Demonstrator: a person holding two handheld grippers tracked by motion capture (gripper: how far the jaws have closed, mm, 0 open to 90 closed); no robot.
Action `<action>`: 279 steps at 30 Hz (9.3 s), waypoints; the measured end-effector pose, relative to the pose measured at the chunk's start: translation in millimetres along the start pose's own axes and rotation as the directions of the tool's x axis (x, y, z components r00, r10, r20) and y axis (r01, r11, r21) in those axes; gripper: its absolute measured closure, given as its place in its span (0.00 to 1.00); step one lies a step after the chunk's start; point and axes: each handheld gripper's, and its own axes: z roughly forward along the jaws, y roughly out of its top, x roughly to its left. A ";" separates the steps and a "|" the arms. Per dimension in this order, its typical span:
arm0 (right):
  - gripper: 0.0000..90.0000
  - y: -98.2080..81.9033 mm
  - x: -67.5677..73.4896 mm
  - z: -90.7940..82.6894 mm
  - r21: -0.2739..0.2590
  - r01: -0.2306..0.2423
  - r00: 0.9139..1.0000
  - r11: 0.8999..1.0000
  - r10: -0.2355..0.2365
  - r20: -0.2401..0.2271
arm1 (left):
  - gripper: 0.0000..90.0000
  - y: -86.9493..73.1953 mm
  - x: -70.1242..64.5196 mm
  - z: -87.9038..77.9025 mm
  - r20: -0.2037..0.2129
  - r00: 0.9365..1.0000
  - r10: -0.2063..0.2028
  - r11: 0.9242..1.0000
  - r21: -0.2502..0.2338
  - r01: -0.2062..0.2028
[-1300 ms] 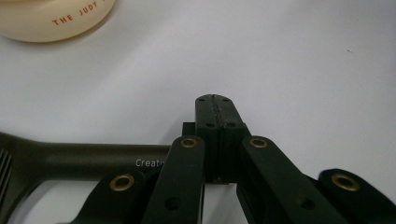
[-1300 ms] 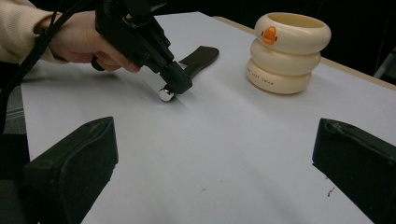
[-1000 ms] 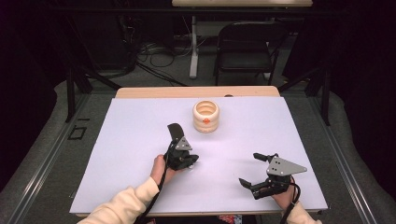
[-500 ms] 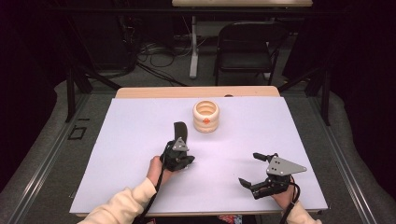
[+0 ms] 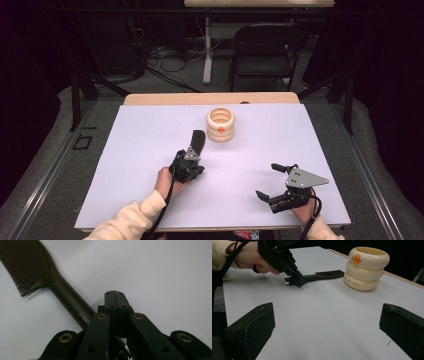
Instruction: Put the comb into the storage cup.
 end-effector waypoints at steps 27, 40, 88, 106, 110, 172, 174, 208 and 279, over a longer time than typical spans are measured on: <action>0.00 0.0 -0.2 -0.6 -0.004 -0.001 1.000 1.000 0.001 -0.002 | 0.99 -6.8 19.6 -9.7 -0.118 0.993 0.002 0.999 0.038 0.002; 0.00 -0.1 -0.5 0.1 0.001 -0.003 1.000 1.000 0.003 -0.003 | 0.57 6.5 20.7 -23.4 -0.073 0.997 -0.007 1.000 0.009 0.007; 0.00 -1.6 -1.0 2.8 0.018 -0.019 1.000 1.000 0.019 -0.007 | 0.72 53.3 66.2 11.7 -0.079 0.985 -0.151 0.907 0.385 0.170; 0.00 -1.4 -0.7 2.1 0.018 -0.017 1.000 1.000 0.017 -0.009 | 0.76 60.7 62.3 15.7 -0.112 0.987 -0.112 0.881 0.448 0.150; 0.00 -1.5 -1.0 2.2 0.017 -0.017 1.000 1.000 0.018 -0.009 | 0.81 58.1 68.0 11.8 -0.113 0.986 -0.121 0.884 0.440 0.159; 0.00 -1.5 -1.6 3.4 0.026 -0.027 1.000 0.999 0.027 -0.007 | 0.81 32.7 85.7 -49.4 -0.017 0.979 -0.205 0.978 -0.030 0.205; 0.00 -1.5 -1.5 3.5 0.027 -0.025 1.000 0.999 0.026 -0.007 | 0.81 32.5 85.2 -51.0 -0.014 0.977 -0.213 0.975 -0.066 0.212; 0.00 -3.3 -4.3 6.4 0.029 -0.062 0.998 0.998 0.062 -0.018 | 0.81 41.1 88.2 -44.6 -0.002 0.978 -0.208 0.940 -0.275 0.199; 0.00 -3.9 -6.0 7.6 0.038 -0.068 0.997 0.997 0.069 -0.020 | 0.81 108.9 82.4 -36.2 0.020 0.988 -0.154 0.901 -0.407 0.149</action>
